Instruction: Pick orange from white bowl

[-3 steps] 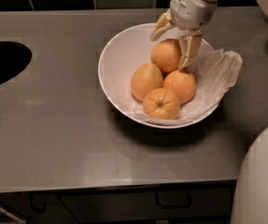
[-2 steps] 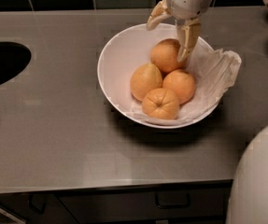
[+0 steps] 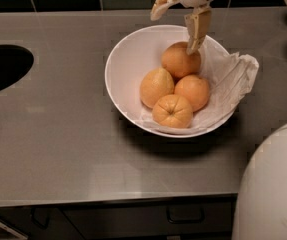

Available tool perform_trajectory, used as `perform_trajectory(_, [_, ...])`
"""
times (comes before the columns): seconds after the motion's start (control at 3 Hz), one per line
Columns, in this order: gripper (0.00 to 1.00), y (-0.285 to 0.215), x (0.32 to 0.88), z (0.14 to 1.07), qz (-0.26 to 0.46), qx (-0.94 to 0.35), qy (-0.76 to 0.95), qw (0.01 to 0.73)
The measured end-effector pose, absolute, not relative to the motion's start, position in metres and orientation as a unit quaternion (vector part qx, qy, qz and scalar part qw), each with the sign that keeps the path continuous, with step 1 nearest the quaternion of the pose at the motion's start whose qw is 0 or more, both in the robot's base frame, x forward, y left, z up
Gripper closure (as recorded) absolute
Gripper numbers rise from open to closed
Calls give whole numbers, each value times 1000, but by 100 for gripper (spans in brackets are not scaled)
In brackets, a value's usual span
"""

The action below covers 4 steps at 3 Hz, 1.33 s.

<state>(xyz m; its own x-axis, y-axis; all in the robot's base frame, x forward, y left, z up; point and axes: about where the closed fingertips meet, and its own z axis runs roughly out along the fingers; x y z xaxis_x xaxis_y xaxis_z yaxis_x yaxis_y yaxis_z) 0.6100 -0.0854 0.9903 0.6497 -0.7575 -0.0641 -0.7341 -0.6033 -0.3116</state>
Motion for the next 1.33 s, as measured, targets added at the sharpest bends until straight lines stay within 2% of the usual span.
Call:
perform_trajectory(0.33, [27,-94,605,985,-30,-894,421,153])
perform_trajectory(0.67, [14,-94,605,985,-30,-894,421,153])
perform_trajectory(1.0, [6,-94,605,985,-30,-894,421,153])
perform_trajectory(1.33, [17,-91,613,986,-40,-891,421,165])
